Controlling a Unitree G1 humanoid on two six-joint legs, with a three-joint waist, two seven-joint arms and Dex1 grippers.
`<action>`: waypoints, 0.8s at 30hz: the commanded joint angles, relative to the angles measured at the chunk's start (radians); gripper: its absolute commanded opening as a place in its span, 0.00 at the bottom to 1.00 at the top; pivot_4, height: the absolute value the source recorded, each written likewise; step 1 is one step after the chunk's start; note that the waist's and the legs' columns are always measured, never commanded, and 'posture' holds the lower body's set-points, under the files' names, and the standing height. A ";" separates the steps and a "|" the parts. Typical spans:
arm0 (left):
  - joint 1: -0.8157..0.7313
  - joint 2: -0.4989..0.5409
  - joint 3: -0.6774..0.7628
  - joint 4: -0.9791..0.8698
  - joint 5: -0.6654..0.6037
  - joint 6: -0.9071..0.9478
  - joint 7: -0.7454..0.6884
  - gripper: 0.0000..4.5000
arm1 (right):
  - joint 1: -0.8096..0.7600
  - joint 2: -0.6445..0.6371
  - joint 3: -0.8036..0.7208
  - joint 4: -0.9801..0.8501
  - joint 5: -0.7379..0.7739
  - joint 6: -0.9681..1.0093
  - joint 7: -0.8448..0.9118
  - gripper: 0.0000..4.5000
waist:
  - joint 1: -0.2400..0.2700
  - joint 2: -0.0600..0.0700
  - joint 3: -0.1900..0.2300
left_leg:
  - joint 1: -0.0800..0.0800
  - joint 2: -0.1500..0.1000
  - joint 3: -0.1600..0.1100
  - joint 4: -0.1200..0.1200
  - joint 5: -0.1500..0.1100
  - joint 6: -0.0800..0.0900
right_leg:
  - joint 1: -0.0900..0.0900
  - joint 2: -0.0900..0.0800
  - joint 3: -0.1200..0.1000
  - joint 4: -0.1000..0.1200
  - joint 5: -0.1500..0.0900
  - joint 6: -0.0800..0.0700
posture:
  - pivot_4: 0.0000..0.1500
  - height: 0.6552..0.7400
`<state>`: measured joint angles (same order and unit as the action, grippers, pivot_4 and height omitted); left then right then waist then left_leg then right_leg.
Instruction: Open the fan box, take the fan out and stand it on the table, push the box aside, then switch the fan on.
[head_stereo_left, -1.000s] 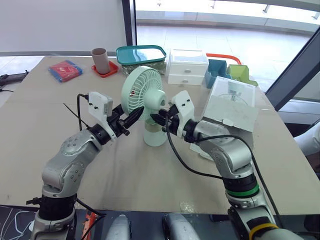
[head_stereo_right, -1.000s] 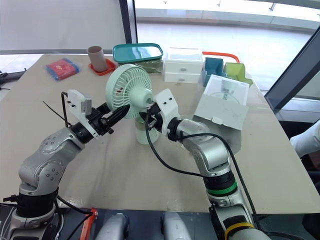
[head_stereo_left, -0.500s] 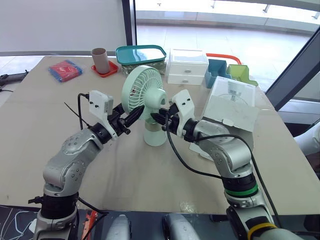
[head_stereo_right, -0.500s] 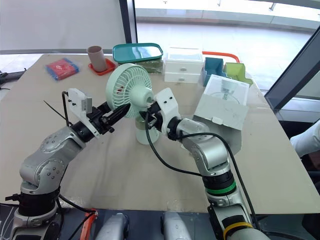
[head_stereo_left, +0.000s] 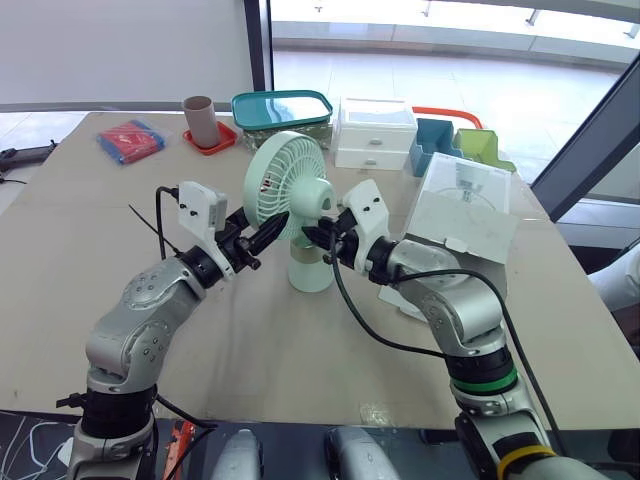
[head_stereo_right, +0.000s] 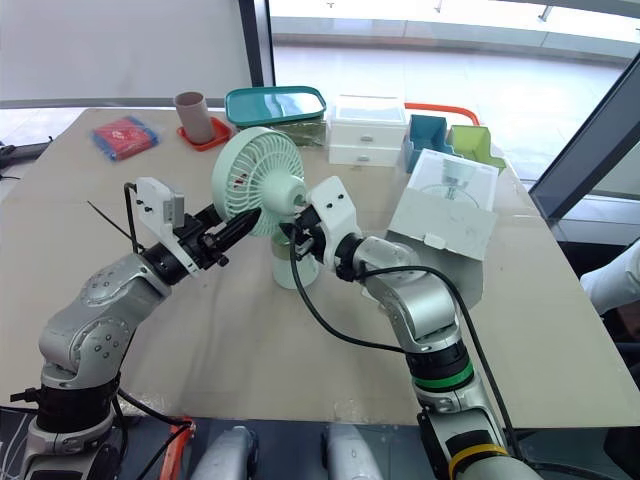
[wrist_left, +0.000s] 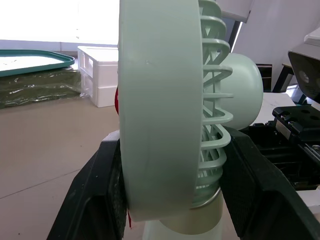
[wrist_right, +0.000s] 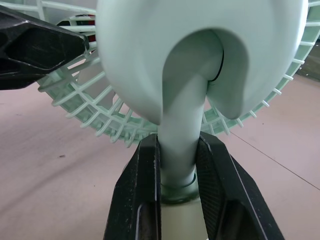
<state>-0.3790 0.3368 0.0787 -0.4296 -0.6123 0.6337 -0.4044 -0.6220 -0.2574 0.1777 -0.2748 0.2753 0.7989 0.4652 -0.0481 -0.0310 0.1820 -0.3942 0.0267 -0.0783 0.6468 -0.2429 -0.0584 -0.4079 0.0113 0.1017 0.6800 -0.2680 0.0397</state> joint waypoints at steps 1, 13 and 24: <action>-0.010 -0.006 -0.025 -0.057 -0.029 -0.034 -0.055 0.45 | 0.002 0.005 0.023 -0.024 0.004 -0.011 0.014 0.09 | 0.000 0.000 0.000 | 0.000 0.000 0.000 0.000 0.000 0.000 | 0.000 0.000 0.000 0.000 0.000 0.000 | 1.00 1.00; -0.011 0.034 -0.008 -0.030 -0.019 -0.037 -0.133 0.90 | 0.021 0.005 0.015 -0.032 0.003 -0.022 0.019 0.09 | -0.003 0.000 0.000 | 0.000 0.000 0.000 0.000 0.000 0.000 | 0.000 0.000 0.000 0.000 0.000 0.000 | 1.00 1.00; 0.030 0.154 0.032 0.004 -0.014 -0.073 -0.280 0.98 | 0.042 -0.012 -0.002 -0.026 0.021 -0.070 0.065 0.09 | -0.009 0.000 0.000 | 0.001 0.001 0.000 -0.001 0.000 0.000 | 0.000 0.001 0.000 0.000 0.000 0.000 | 1.00 1.00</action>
<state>-0.3612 0.4594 0.0854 -0.4142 -0.6094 0.5922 -0.6194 -0.5880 -0.2689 0.1814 -0.2878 0.2713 0.7556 0.5008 -0.0568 -0.0308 0.1821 -0.3929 0.0273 -0.0780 0.6449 -0.2427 -0.0587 -0.4079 0.0121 0.1021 0.6800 -0.2682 0.0394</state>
